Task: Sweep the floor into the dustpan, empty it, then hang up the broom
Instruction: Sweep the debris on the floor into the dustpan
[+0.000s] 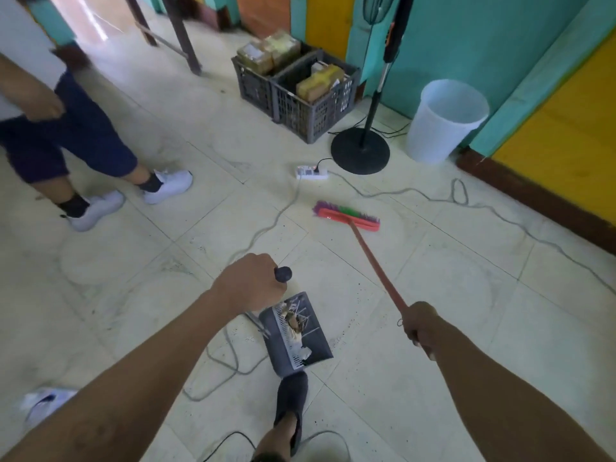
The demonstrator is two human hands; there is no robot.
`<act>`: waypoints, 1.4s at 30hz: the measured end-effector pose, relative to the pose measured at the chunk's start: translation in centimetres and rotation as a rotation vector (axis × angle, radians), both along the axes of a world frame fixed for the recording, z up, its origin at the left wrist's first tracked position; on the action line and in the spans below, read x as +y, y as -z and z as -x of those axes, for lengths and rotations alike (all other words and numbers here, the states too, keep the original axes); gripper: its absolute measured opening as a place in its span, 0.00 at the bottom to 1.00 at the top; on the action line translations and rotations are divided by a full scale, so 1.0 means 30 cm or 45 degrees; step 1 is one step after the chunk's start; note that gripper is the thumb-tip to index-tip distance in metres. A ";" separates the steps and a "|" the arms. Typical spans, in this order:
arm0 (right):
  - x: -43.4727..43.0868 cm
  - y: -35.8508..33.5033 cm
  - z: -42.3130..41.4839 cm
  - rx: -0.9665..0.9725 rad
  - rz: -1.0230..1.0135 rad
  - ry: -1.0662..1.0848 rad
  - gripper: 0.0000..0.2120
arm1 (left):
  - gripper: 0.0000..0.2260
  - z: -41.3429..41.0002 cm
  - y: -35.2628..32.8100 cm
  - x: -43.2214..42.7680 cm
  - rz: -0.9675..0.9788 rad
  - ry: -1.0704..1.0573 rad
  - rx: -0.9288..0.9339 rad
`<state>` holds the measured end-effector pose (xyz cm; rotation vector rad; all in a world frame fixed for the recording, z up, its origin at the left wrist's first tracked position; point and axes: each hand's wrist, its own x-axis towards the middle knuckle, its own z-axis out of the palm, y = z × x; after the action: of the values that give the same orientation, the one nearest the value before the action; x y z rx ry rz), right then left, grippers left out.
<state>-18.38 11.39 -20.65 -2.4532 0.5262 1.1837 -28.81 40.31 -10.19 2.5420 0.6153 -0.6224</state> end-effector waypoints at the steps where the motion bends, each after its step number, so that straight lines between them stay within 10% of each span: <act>1: 0.056 0.005 -0.031 -0.015 0.009 -0.003 0.11 | 0.14 0.001 0.007 0.029 0.008 -0.008 0.022; 7: 0.415 0.075 -0.112 0.044 -0.157 0.015 0.09 | 0.15 0.033 0.027 0.236 -0.027 -0.163 0.061; 17: 0.647 0.034 0.075 0.142 0.067 -0.830 0.12 | 0.14 0.054 -0.021 0.366 -0.109 -0.297 0.023; 42: -0.305 0.006 0.189 -0.118 0.470 -1.319 0.16 | 0.10 0.241 -0.237 -0.110 -0.415 -0.252 0.004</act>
<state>-24.04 2.24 -20.84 -3.1808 -0.7329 1.3550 -36.03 37.01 -3.07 2.7269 1.0280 -0.4890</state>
